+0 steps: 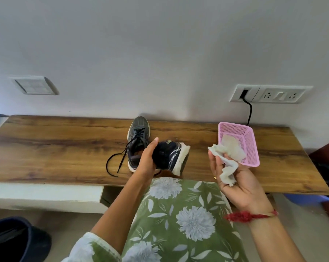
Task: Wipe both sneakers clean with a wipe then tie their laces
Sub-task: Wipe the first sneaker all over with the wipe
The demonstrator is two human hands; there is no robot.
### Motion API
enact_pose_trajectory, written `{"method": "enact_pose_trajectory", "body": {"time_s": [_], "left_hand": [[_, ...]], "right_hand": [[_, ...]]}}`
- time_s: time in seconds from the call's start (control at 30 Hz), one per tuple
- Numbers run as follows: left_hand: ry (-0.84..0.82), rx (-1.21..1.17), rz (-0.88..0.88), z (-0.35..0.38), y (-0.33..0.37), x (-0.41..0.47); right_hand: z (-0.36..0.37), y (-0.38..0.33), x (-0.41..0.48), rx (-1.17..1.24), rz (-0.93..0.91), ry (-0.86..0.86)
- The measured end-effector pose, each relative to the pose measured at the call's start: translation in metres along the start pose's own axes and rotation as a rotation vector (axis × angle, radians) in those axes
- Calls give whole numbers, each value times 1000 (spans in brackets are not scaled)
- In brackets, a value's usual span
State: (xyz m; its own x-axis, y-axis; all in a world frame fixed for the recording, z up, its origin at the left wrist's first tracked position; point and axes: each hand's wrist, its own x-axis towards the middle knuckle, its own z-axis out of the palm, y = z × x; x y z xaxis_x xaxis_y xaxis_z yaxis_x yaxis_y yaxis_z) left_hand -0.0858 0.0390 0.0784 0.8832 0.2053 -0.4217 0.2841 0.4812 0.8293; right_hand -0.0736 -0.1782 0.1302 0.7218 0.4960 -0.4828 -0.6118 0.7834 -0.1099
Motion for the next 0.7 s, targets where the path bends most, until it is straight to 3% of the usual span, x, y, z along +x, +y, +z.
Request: {"method": "enact_pose_trajectory", "body": {"time_s": [0.13,0.27,0.37,0.47,0.7], "left_hand": [[159,-258,64,-20,-38,-16],[166,-382,10,-23,-66,-27],[109,-291,-30,-18,-76,-30],[156,-157,-65,-11,-78,-29],[168,-83,-86,-17,-87,-26]], "right_hand": [[0,15,-2,-44,48,17],[-6,23,1,-79,57,41],[-11,23,3,-171,20,68],[-10,20,10,-253,-16,106],[1,12,33,-497,-63,267]]}}
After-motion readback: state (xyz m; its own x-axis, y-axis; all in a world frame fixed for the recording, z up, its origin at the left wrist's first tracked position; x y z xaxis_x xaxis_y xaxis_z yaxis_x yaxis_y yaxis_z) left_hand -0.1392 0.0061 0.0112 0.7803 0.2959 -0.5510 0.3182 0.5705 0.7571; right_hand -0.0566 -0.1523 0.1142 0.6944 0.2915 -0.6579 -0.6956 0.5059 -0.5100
